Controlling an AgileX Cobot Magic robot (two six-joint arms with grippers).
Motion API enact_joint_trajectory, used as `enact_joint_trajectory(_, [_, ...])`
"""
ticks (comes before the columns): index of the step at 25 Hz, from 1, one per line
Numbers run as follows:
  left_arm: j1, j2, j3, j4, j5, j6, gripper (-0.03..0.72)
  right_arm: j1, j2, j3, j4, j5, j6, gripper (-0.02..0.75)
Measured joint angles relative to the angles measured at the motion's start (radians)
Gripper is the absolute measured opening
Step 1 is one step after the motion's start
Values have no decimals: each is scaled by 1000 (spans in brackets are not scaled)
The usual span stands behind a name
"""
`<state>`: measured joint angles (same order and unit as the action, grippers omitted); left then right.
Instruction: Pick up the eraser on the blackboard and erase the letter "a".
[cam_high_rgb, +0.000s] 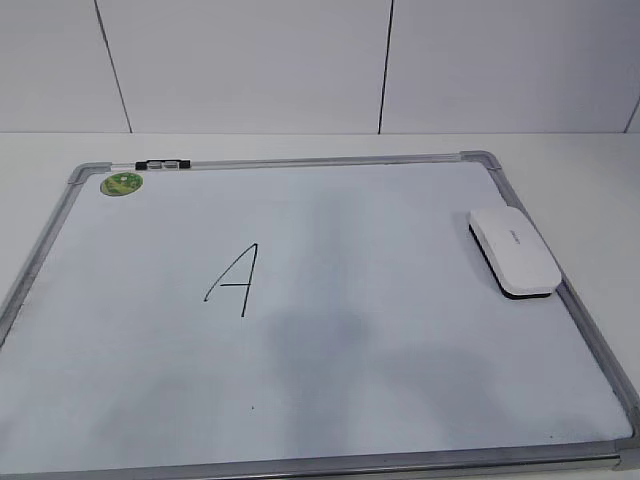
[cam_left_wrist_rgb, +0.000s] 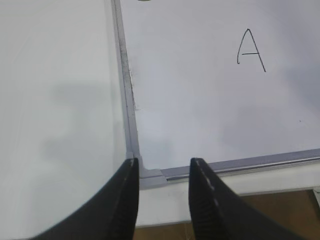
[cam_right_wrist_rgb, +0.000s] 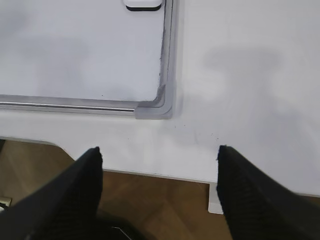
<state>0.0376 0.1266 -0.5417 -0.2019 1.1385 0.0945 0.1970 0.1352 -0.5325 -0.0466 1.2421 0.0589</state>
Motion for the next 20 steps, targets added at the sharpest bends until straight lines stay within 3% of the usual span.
enact_joint_trajectory(6, [0, 0, 18, 4, -40, 0, 236, 0, -4, 33, -52, -80, 0, 561])
enact_joint_trajectory(20, [0, 0, 18, 63, -42, 0, 236, 0, -4, 39, -96, -95, -2, 560])
